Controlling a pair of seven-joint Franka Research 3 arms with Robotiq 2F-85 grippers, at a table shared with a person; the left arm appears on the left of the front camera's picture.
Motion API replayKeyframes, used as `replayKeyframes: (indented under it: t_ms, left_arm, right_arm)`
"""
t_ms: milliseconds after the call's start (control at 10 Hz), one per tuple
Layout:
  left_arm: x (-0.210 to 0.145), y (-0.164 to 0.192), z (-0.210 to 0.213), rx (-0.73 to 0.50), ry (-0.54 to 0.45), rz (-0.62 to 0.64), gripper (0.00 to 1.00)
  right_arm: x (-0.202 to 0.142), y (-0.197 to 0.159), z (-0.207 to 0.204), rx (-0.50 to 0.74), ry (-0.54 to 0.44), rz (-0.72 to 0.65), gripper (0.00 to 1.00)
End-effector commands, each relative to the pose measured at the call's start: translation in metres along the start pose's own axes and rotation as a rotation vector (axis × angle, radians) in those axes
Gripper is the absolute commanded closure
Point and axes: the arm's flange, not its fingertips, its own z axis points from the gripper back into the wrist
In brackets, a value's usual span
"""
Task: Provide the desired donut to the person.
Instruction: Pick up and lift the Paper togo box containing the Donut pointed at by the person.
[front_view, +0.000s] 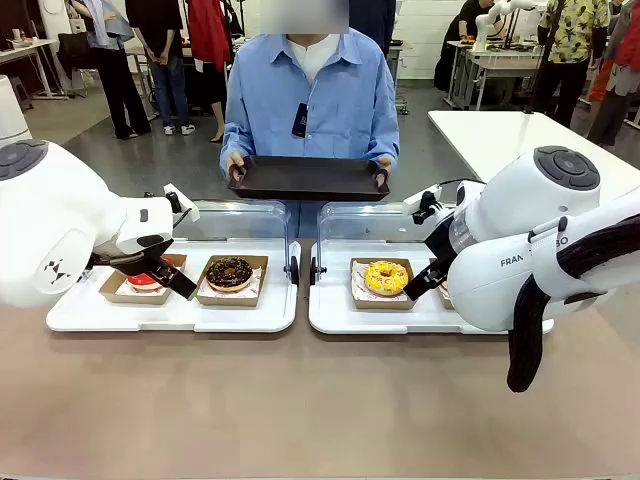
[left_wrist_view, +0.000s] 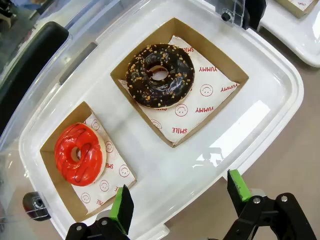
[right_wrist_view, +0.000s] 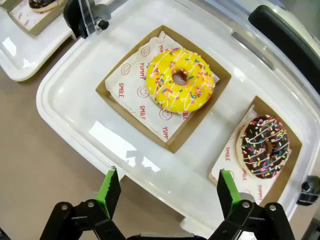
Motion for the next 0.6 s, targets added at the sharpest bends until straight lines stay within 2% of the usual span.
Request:
replayKeyframes:
  t_ms: [0, 500]
  left_arm:
    - [-0.0001, -0.0001, 0.0, 0.0, 0.0, 0.0, 0.0]
    - [-0.0001, -0.0001, 0.0, 0.0, 0.0, 0.0, 0.0]
  right_arm:
    - [0.0, 0.0, 0.0, 0.0, 0.0, 0.0, 0.0]
    - [0.0, 0.0, 0.0, 0.0, 0.0, 0.0, 0.0]
